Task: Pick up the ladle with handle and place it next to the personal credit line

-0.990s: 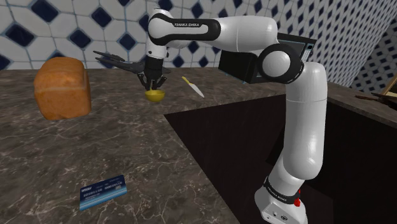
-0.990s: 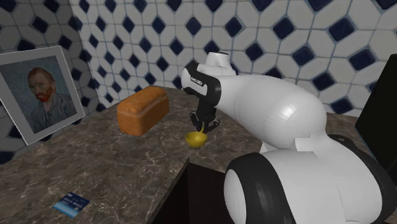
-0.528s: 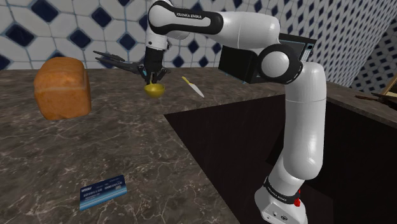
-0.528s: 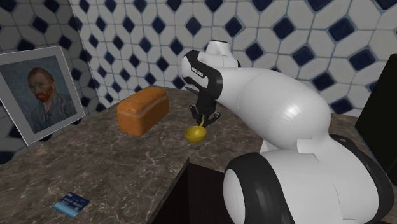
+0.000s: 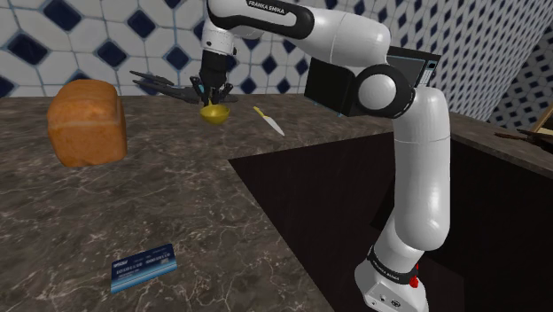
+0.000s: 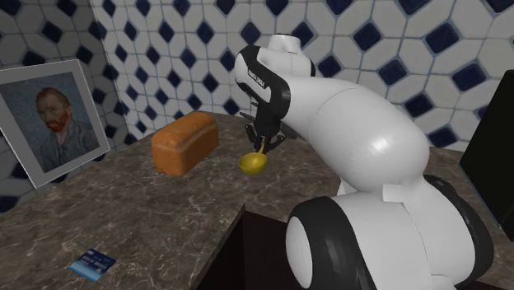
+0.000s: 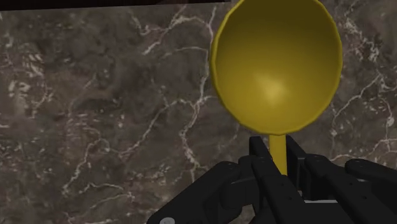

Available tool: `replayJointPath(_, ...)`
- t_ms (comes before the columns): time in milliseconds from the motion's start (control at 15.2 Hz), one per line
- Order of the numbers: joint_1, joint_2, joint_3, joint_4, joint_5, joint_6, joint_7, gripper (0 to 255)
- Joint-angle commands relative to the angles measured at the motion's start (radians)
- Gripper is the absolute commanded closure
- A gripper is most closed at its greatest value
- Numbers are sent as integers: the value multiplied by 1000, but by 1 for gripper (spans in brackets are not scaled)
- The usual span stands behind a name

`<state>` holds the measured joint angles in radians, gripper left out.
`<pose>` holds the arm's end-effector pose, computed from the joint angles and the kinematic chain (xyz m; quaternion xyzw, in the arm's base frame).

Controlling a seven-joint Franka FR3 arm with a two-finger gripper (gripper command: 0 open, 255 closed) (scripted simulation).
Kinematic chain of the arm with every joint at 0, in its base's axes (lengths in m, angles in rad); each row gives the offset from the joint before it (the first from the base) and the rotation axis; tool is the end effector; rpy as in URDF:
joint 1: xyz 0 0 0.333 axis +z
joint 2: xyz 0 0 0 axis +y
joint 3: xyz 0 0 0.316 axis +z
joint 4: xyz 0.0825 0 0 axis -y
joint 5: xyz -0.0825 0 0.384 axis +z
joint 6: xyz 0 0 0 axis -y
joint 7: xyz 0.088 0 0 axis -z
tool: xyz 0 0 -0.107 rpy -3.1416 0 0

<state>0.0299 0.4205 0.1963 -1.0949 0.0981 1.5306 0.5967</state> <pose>0.6583 0.1300 0.5912 -0.9778 0.1896 0.0244 0.0860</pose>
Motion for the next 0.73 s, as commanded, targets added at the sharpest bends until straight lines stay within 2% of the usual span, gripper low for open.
replayJointPath(0,3,20,0,60,-3,-40,5,255)
replayJointPath(396,19,93,1,257,-16,-163,25,255)
replayJointPath(660,49,-59,21,15,2,-62,80,255)
